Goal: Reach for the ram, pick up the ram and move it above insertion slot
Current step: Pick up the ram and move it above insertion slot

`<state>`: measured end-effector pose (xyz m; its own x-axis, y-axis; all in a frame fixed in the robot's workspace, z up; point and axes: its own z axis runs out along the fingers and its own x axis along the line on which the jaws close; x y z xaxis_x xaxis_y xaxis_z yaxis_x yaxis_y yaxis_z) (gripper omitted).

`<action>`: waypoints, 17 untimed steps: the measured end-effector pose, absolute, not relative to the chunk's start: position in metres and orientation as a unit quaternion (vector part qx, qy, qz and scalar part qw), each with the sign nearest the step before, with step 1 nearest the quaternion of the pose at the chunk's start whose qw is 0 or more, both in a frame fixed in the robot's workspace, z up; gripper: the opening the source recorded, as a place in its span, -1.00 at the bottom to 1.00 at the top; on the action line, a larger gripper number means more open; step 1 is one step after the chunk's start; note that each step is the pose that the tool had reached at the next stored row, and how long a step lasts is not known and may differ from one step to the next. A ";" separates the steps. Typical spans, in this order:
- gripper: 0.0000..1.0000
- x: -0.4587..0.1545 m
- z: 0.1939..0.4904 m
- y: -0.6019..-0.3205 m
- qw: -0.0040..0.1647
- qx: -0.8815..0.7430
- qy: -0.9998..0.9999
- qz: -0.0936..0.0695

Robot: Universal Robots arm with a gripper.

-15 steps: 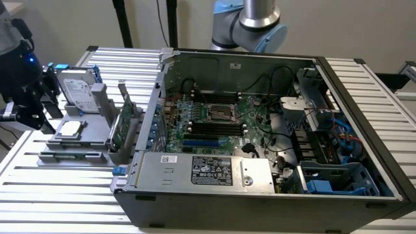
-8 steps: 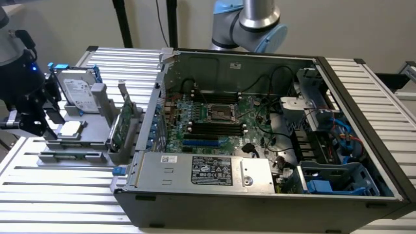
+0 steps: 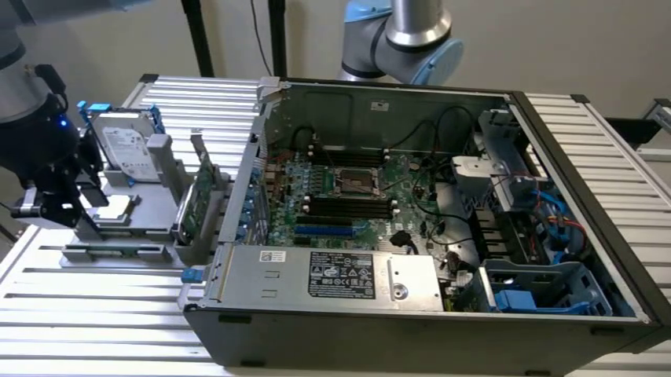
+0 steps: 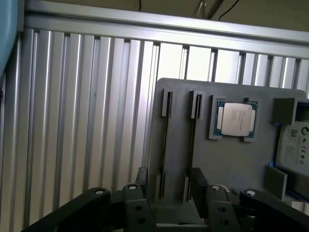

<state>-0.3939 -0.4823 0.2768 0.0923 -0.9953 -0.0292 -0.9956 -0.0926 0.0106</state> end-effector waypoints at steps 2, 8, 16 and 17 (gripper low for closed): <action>-0.04 -0.394 0.273 -0.482 0.006 -0.739 0.673 0.014; -0.04 -0.393 0.262 -0.482 0.006 -0.739 0.673 0.014; -0.04 -0.392 0.248 -0.482 0.006 -0.739 0.673 0.014; -0.04 -0.392 0.246 -0.482 0.006 -0.739 0.673 0.014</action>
<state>-0.3917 -0.4823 0.2459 0.0934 -0.9952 -0.0293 -0.9955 -0.0937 0.0105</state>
